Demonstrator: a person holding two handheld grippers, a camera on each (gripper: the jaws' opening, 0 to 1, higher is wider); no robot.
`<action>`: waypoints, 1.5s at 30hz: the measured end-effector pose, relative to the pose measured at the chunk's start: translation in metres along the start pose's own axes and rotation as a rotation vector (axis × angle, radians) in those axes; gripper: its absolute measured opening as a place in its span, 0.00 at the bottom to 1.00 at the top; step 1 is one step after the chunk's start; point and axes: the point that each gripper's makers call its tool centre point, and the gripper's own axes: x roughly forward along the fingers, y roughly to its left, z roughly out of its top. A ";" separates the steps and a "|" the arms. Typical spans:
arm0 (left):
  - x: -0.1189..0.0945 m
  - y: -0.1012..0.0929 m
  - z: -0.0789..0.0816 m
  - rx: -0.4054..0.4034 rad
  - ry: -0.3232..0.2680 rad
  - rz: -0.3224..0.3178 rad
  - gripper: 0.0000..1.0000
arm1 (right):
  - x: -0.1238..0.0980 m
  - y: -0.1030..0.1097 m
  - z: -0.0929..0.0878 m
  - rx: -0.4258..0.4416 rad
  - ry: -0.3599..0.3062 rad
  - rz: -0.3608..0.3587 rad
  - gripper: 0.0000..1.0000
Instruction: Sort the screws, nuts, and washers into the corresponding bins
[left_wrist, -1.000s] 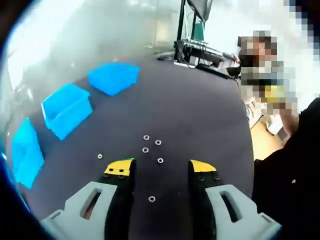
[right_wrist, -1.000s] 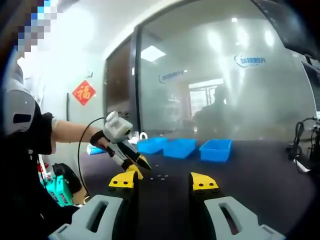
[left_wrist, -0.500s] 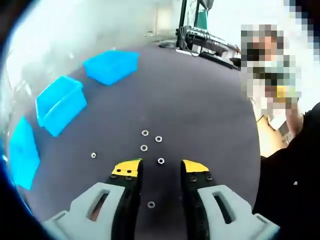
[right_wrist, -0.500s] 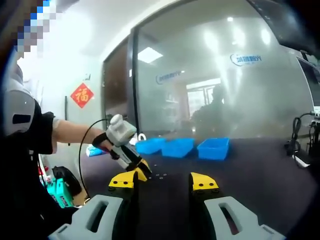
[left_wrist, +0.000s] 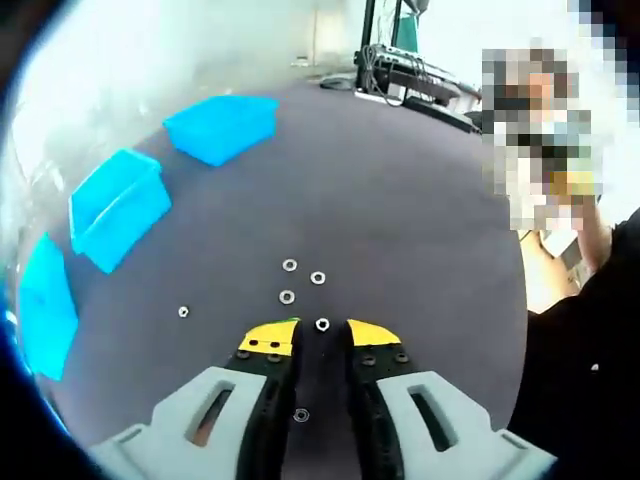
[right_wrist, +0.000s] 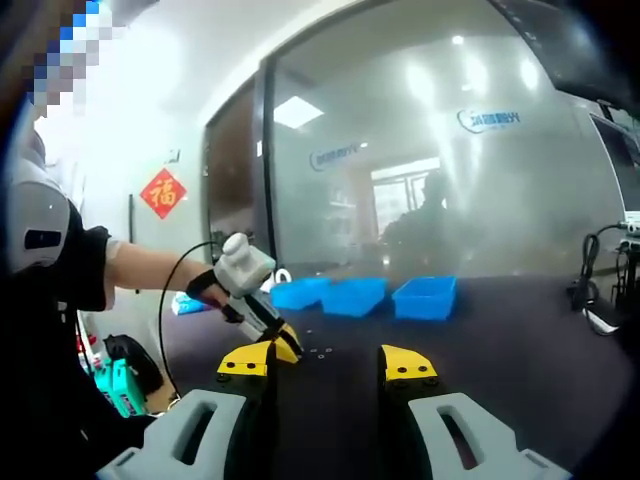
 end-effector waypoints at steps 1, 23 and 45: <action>0.001 0.000 0.000 0.000 -0.001 0.002 0.15 | 0.000 0.000 0.000 0.000 0.000 0.001 0.36; -0.008 -0.010 0.003 -0.019 -0.085 -0.030 0.06 | 0.002 0.003 0.003 -0.011 0.001 0.006 0.36; -0.100 0.000 0.052 0.000 -0.592 0.183 0.06 | 0.013 0.016 0.011 -0.027 -0.006 0.024 0.36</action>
